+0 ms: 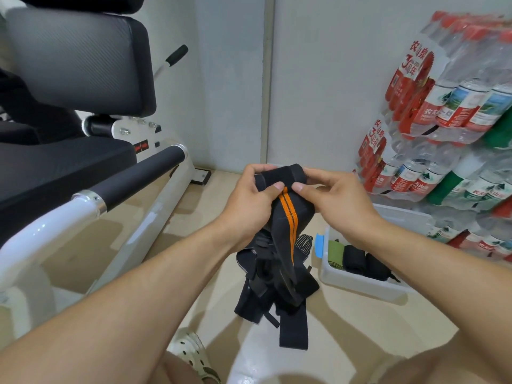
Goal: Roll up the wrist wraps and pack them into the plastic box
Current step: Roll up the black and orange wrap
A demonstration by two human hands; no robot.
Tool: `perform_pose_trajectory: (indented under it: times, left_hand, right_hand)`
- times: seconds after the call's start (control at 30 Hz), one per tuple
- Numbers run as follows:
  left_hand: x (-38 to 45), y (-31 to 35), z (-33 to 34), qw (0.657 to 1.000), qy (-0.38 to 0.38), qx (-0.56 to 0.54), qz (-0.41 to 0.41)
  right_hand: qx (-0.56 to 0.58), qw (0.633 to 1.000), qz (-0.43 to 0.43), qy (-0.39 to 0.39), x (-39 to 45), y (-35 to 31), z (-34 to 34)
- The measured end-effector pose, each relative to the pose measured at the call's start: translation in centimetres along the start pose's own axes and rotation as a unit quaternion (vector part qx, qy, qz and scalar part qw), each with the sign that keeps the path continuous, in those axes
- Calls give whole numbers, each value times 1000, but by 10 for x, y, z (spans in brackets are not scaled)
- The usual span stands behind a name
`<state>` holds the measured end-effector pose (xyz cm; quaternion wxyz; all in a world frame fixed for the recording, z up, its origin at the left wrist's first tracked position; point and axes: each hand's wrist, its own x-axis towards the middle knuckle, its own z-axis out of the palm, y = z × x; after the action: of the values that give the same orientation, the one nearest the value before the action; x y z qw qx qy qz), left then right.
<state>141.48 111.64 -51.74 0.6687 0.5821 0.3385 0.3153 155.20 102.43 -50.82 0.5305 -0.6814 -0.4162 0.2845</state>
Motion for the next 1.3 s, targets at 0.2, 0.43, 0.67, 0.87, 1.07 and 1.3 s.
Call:
perform_pose_trajectory:
  times: [0.2,0.43,0.67,0.87,1.07,1.3]
  left_hand:
    - [-1,7,4,1000,-30,-1,6]
    - [-1,6,4,995,-94,31,-10]
    - [-1,10,3,990,-115,-39,-69]
    - [-6,10,7,978,-118,-90,-149]
    - [-1,8,4,983,-81,-101,-133]
    - [2,6,1,988,-75,-88,-102]
  right_hand:
    - [86,994,34,-58,7,-3,-15]
    - [49,993,31,-104,6,3,-28]
    - [39,997,-23,-60,10,4,-27]
    - [62,996,-44,-44,10,4,-20]
    - [68,995,-17,-74,12,9,-24]
    - [194,970,99,-105,16,11,-23]
